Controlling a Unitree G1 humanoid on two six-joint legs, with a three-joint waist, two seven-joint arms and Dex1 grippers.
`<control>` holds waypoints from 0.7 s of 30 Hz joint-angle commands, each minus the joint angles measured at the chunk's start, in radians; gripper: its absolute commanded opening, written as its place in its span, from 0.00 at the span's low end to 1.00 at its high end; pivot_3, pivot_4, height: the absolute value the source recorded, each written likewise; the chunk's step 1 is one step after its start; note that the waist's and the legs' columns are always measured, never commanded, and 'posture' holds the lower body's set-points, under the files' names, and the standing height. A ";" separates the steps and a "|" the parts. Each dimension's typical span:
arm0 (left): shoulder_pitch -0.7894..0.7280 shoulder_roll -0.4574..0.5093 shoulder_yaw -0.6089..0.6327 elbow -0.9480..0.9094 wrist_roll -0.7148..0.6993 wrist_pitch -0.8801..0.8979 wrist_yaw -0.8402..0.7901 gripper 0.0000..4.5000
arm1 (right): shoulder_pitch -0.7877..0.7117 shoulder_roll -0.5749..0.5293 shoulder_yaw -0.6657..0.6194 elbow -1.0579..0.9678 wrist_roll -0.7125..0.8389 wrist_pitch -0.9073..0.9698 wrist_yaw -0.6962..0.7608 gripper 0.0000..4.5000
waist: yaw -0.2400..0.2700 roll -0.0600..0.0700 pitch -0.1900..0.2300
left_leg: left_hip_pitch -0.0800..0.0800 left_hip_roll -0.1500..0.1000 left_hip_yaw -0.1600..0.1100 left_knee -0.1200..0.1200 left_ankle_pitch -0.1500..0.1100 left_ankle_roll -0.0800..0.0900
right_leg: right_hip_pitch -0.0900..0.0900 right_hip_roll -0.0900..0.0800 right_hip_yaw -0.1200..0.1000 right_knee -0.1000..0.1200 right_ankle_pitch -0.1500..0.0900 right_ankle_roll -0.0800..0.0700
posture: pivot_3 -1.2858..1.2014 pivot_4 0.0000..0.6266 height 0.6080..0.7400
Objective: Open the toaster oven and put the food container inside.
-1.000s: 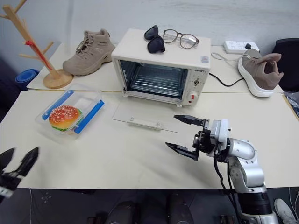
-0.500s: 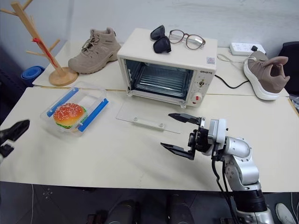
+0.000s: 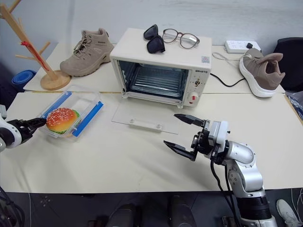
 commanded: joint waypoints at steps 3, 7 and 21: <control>-0.032 -0.007 0.051 0.010 0.053 0.039 0.016 0.20 | 0.006 -0.009 -0.033 -0.036 -0.003 -0.029 -0.022 1.00 | 0.000 0.000 0.000 | 0.000 0.000 0.000 0.000 0.000 0.000 | 0.000 0.000 0.000 0.000 0.000 0.000 | 0.52 0.24 1.00; -0.047 0.002 0.033 -0.013 0.091 0.046 -0.032 0.03 | -0.001 -0.012 -0.032 -0.023 -0.006 -0.035 -0.029 1.00 | 0.001 0.000 0.000 | 0.000 0.000 0.000 0.000 0.000 -0.001 | 0.000 0.000 0.000 0.000 0.000 0.000 | 0.52 0.24 1.00; -0.429 0.183 -0.431 -0.057 0.153 0.175 -0.429 0.03 | 0.091 -0.082 -0.116 0.057 -0.024 -0.052 -0.020 1.00 | 0.027 -0.001 0.001 | -0.002 -0.002 -0.002 -0.002 0.001 -0.001 | -0.001 -0.002 -0.001 -0.002 0.000 0.000 | 0.52 0.24 1.00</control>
